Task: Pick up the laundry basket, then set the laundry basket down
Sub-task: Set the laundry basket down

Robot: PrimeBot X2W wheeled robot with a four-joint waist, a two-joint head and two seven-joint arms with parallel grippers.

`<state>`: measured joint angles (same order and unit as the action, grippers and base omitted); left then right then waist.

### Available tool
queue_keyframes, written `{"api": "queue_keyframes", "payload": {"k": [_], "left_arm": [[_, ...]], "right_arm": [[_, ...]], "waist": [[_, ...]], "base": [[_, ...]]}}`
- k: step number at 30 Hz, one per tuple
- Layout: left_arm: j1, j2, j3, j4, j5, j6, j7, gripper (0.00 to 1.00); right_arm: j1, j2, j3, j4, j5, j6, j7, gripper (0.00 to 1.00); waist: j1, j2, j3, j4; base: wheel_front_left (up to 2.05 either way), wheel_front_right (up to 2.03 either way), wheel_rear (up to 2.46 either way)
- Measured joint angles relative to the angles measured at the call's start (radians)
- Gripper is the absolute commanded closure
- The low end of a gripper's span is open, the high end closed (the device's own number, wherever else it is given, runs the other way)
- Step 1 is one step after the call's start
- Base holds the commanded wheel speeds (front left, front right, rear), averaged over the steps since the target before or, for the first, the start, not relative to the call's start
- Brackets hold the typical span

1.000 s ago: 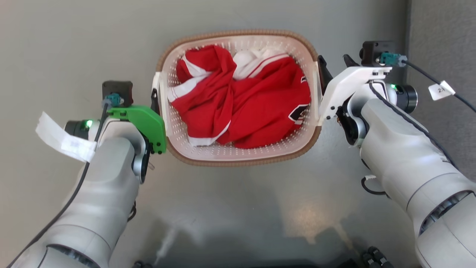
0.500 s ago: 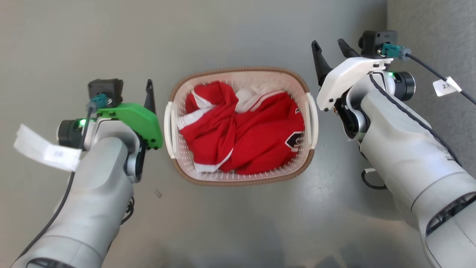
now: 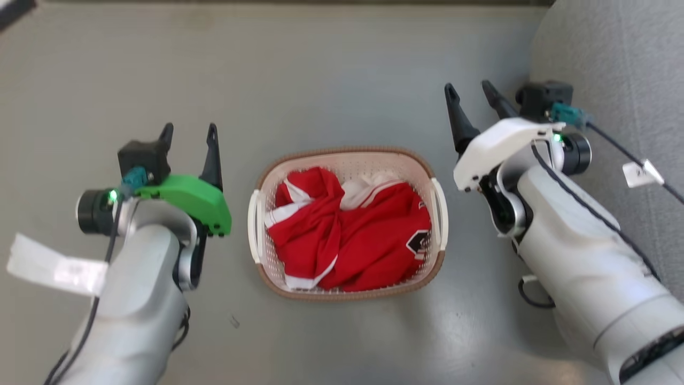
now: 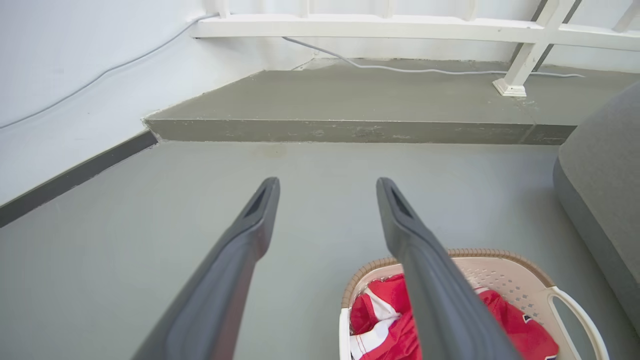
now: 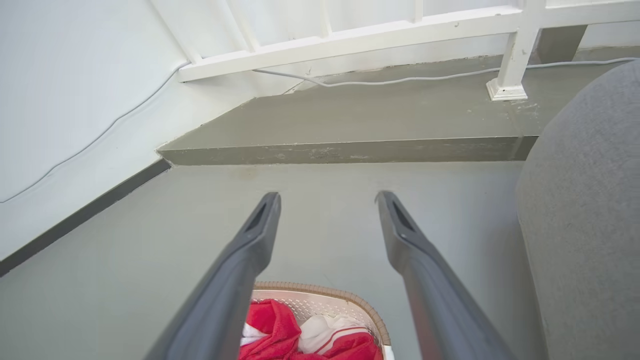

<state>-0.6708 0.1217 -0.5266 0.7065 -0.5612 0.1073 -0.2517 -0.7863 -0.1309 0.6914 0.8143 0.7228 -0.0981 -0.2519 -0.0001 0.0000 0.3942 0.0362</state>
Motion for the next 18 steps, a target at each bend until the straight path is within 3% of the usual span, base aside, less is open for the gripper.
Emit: {"api": "queue_keyframes", "payload": {"k": [8, 18], "left_arm": [[0.16, 0.001, 0.078, -0.14, 0.072, 0.009, 0.0, 0.0], [0.352, 0.012, 0.146, -0.284, 0.155, 0.01, 0.0, 0.0]], "right_arm": [[0.151, -0.005, -0.098, -0.132, -0.06, -0.01, 0.0, 0.0], [0.327, -0.02, -0.142, -0.271, -0.153, -0.011, 0.0, 0.0]], "waist": [[0.0, 0.0, -0.096, 0.002], [0.0, 0.0, -0.206, -0.003]], "base": [[0.0, 0.0, 0.0], [0.0, 0.0, 0.0]]}}
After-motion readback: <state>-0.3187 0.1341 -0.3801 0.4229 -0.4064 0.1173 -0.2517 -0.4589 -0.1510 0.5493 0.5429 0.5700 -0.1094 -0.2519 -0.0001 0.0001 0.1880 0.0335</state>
